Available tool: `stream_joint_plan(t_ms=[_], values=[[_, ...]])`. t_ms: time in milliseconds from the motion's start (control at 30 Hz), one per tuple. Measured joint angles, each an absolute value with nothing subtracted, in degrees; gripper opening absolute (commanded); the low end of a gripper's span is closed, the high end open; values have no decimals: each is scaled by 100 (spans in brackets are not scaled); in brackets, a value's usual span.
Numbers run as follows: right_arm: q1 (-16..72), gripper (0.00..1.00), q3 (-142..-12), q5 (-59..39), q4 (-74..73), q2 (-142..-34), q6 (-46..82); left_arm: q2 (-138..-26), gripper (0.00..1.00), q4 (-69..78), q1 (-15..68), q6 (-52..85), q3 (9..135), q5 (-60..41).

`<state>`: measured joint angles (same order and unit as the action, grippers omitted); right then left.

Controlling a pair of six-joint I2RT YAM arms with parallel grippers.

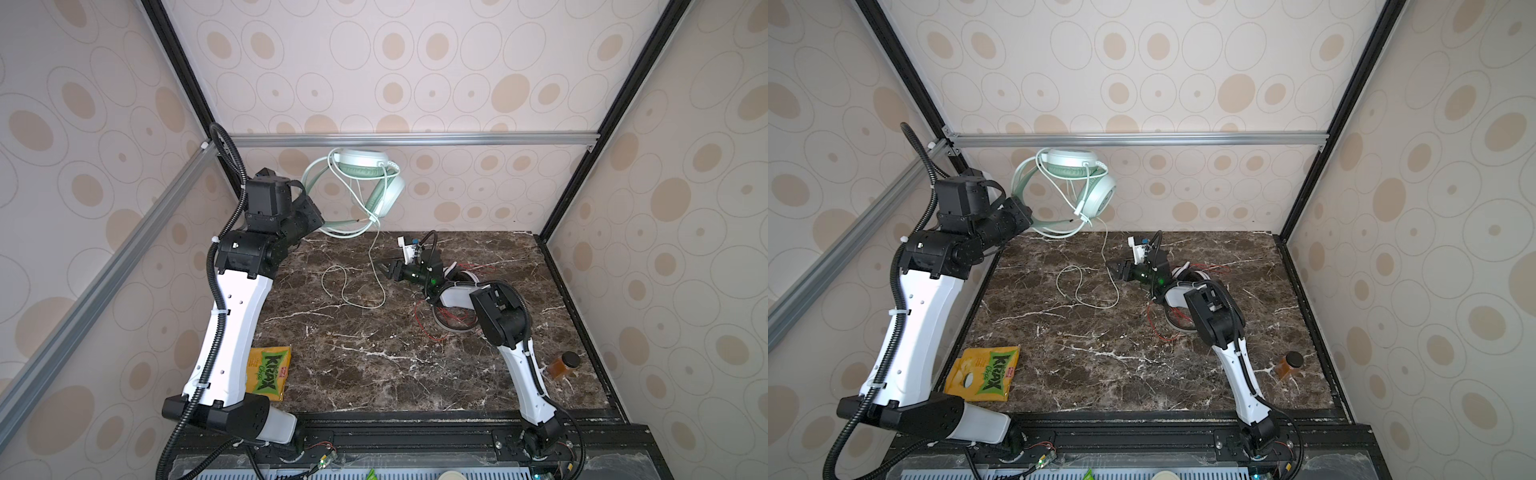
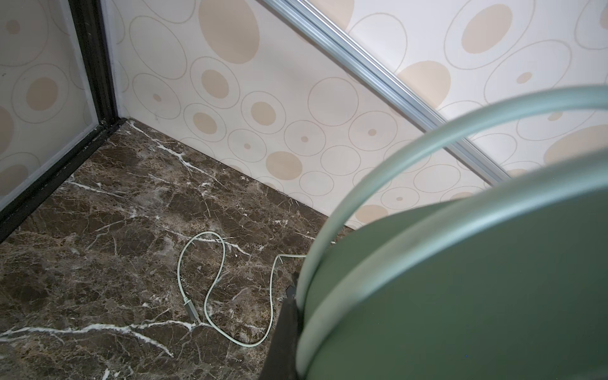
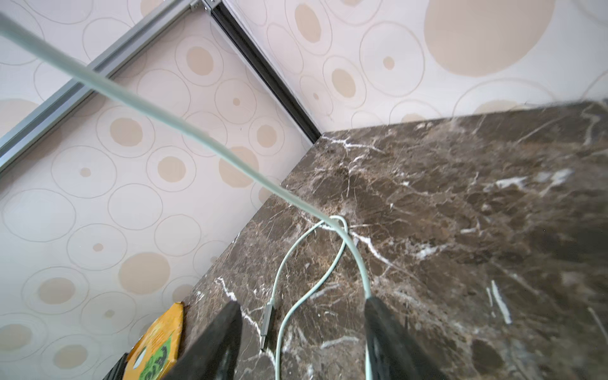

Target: Wrap the headphones

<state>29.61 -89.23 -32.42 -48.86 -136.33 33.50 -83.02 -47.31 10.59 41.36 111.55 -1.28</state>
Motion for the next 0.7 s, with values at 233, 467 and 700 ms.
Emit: stream_joint_plan(t_ms=[233,467,700], values=[[3044,52,-9476,-2969,-4860,-13786,2941,-8302,0,-4729,1057,4136,11155,-154],[3168,51,-10779,-2950,-4589,-14416,2950,-8302,0,-4729,1039,4136,11155,-165],[3310,44,-11566,-2797,-4274,-15012,3159,-8289,0,-4731,1033,4136,11144,-163]])
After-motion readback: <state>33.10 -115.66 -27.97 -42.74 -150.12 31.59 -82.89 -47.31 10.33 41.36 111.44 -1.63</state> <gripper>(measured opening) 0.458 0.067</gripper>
